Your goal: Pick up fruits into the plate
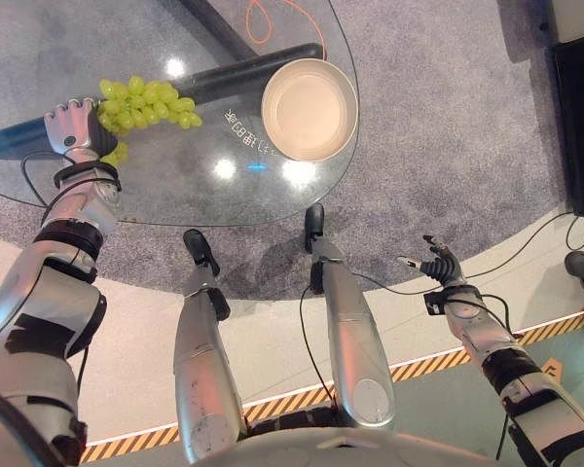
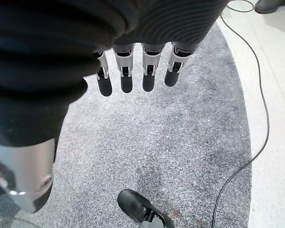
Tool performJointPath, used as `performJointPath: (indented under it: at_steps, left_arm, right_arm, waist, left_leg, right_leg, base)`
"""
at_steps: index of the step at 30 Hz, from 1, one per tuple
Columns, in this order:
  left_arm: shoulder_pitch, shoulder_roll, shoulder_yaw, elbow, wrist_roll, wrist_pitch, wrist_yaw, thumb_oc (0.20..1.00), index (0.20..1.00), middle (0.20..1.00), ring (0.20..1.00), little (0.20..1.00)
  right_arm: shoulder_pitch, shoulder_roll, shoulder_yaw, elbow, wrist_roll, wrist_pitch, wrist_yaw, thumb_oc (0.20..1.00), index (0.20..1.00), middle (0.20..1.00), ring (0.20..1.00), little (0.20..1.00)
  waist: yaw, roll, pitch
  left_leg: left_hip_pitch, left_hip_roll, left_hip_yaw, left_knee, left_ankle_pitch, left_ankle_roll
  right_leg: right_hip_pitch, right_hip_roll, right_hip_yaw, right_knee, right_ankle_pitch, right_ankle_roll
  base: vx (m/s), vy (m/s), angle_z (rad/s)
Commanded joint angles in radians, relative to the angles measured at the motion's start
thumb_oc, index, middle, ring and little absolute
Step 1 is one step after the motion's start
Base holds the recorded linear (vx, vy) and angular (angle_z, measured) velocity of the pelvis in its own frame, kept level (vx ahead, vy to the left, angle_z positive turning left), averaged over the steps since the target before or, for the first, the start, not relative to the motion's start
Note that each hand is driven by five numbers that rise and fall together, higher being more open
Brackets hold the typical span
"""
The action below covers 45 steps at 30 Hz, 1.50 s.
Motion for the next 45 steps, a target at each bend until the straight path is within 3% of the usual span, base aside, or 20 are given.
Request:
performJointPath:
  at_steps: [1,3,4,5,6,7,14,15,16,24,32,33,37,42,45]
  left_arm:
    - [-0.022,0.041,0.076,-0.005,-0.011,-0.023,0.063,0.2,0.2,0.2,0.2,0.2]
    - [-0.034,0.036,0.064,-0.02,-0.006,-0.009,0.064,0.2,0.2,0.2,0.2,0.2]
    - [-0.045,0.033,0.057,-0.018,-0.005,0.004,0.048,0.291,0.291,0.291,0.291,0.291]
    - [-0.053,0.032,0.05,-0.015,-0.008,0.003,0.04,0.896,0.896,0.896,0.896,0.896]
    - [-0.055,0.031,0.048,-0.015,-0.005,0.004,0.039,0.896,0.896,0.896,0.896,0.896]
    - [-0.06,0.029,0.044,-0.015,0.001,0.013,0.031,1.0,1.0,1.0,1.0,1.0]
    - [-0.072,0.011,0.008,0.008,0.004,0.045,-0.004,1.0,1.0,1.0,1.0,1.0]
    - [-0.075,0.009,0.005,0.009,0.004,0.038,0.007,0.335,0.335,0.335,0.335,0.335]
    - [-0.078,0.008,0.004,0.009,0.007,0.034,0.009,0.2,0.2,0.2,0.2,0.2]
    - [-0.074,0.006,-0.001,0.014,0.003,0.005,0.003,0.2,0.2,0.2,0.2,0.2]
    - [-0.077,0.009,0.002,0.015,-0.017,0.03,0.022,0.2,0.2,0.2,0.2,0.2]
    - [-0.077,0.006,0.01,0.021,-0.029,0.028,0.019,1.0,1.0,1.0,1.0,1.0]
    - [-0.067,-0.009,0.039,0.028,-0.117,0.0,0.011,1.0,1.0,1.0,1.0,1.0]
    - [-0.047,-0.043,0.094,0.031,-0.362,-0.01,-0.102,1.0,1.0,1.0,1.0,1.0]
    - [-0.029,-0.067,0.119,0.033,-0.447,0.006,-0.117,1.0,1.0,1.0,1.0,1.0]
  right_arm:
    - [0.05,-0.027,-0.017,-0.011,-0.01,-0.002,-0.03,1.0,1.0,1.0,1.0,1.0]
    - [0.042,-0.025,-0.012,-0.005,-0.007,0.003,-0.033,1.0,1.0,1.0,1.0,1.0]
    - [0.035,-0.023,-0.007,-0.002,-0.005,0.007,-0.036,1.0,1.0,1.0,1.0,1.0]
    - [0.03,-0.022,-0.005,0.004,-0.003,0.005,-0.036,1.0,1.0,1.0,1.0,1.0]
    - [0.028,-0.022,-0.005,0.006,-0.002,0.006,-0.036,1.0,1.0,1.0,1.0,1.0]
    - [0.027,-0.024,-0.005,0.005,-0.001,0.008,-0.035,1.0,1.0,1.0,1.0,1.0]
    - [0.028,-0.019,-0.001,0.006,-0.003,0.008,-0.044,1.0,1.0,1.0,1.0,1.0]
    - [0.028,-0.019,0.0,0.006,-0.002,0.006,-0.046,1.0,1.0,1.0,1.0,1.0]
    - [0.028,-0.018,0.0,0.006,-0.001,0.005,-0.048,1.0,1.0,1.0,1.0,1.0]
    - [0.032,-0.017,-0.007,0.014,-0.006,-0.01,-0.056,1.0,1.0,1.0,1.0,1.0]
    - [0.03,-0.016,-0.006,0.005,-0.008,0.003,-0.057,1.0,1.0,1.0,1.0,1.0]
    - [0.031,-0.014,-0.003,0.009,-0.007,0.002,-0.059,1.0,1.0,1.0,1.0,1.0]
    - [0.029,-0.003,0.0,0.019,-0.006,0.002,-0.062,1.0,1.0,1.0,1.0,1.0]
    - [0.033,0.009,0.001,0.01,-0.006,0.012,-0.07,1.0,1.0,1.0,1.0,1.0]
    - [0.036,0.016,-0.003,-0.002,-0.01,0.024,-0.072,1.0,1.0,1.0,1.0,1.0]
  waist:
    - [-0.005,0.027,0.002]
    - [-0.002,0.028,0.002]
    - [-0.002,0.026,0.002]
    - [-0.002,0.026,0.002]
    - [-0.002,0.025,0.002]
    - [-0.002,0.025,0.002]
    - [-0.012,0.02,0.002]
    - [-0.013,0.02,0.002]
    - [-0.014,0.019,0.002]
    - [-0.016,0.02,0.002]
    - [-0.018,0.024,0.002]
    - [-0.018,0.024,0.002]
    - [-0.017,0.021,0.002]
    - [-0.016,0.018,0.002]
    - [-0.016,0.017,0.002]
  left_leg:
    - [-0.026,-0.076,0.016,0.044,-0.093,0.004]
    - [-0.023,-0.077,0.015,0.038,-0.091,0.004]
    - [-0.024,-0.076,0.015,0.037,-0.09,0.004]
    - [-0.024,-0.075,0.016,0.036,-0.089,0.004]
    - [-0.024,-0.075,0.016,0.036,-0.089,0.004]
    - [-0.027,-0.075,0.016,0.038,-0.089,0.004]
    - [-0.038,-0.072,0.019,0.041,-0.088,0.004]
    - [-0.039,-0.072,0.019,0.042,-0.088,0.004]
    - [-0.039,-0.071,0.019,0.042,-0.088,0.004]
    - [-0.037,-0.066,0.022,0.048,-0.088,0.0]
    - [-0.04,-0.063,0.026,0.052,-0.089,-0.001]
    - [-0.038,-0.062,0.027,0.052,-0.09,-0.001]
    - [-0.036,-0.062,0.024,0.051,-0.089,-0.001]
    - [-0.034,-0.061,0.022,0.055,-0.095,0.002]
    - [-0.027,-0.061,0.022,0.054,-0.097,0.003]
  right_leg:
    - [0.04,0.07,-0.04,-0.031,-0.045,0.004]
    - [0.043,0.07,-0.042,-0.035,-0.045,0.003]
    - [0.043,0.071,-0.043,-0.035,-0.045,0.003]
    - [0.043,0.072,-0.044,-0.035,-0.046,0.002]
    - [0.043,0.072,-0.044,-0.035,-0.046,0.002]
    - [0.041,0.072,-0.044,-0.034,-0.047,0.002]
    - [0.028,0.076,-0.037,-0.031,-0.044,0.003]
    - [0.027,0.076,-0.036,-0.031,-0.044,0.003]
    - [0.027,0.076,-0.036,-0.031,-0.044,0.002]
    - [0.03,0.071,-0.036,-0.032,-0.043,0.004]
    - [0.025,0.068,-0.036,-0.026,-0.046,0.004]
    - [0.026,0.069,-0.037,-0.024,-0.048,0.004]
    - [0.029,0.071,-0.036,-0.025,-0.049,0.003]
    - [0.033,0.075,-0.036,-0.021,-0.055,0.001]
    - [0.04,0.077,-0.036,-0.021,-0.058,0.0]
  base:
    - [0.0,0.0,0.0]
    - [0.0,0.0,0.0]
    - [0.0,0.0,0.0]
    - [0.0,0.0,0.0]
    - [0.0,0.0,0.0]
    - [0.01,-0.007,0.03]
    - [0.0,0.0,0.0]
    - [0.0,0.0,0.0]
    - [0.0,0.0,0.0]
    - [0.0,0.0,0.0]
    - [0.0,0.0,0.0]
    - [0.0,0.0,0.0]
    - [0.0,0.0,0.0]
    - [0.0,0.0,0.0]
    - [0.0,0.0,0.0]
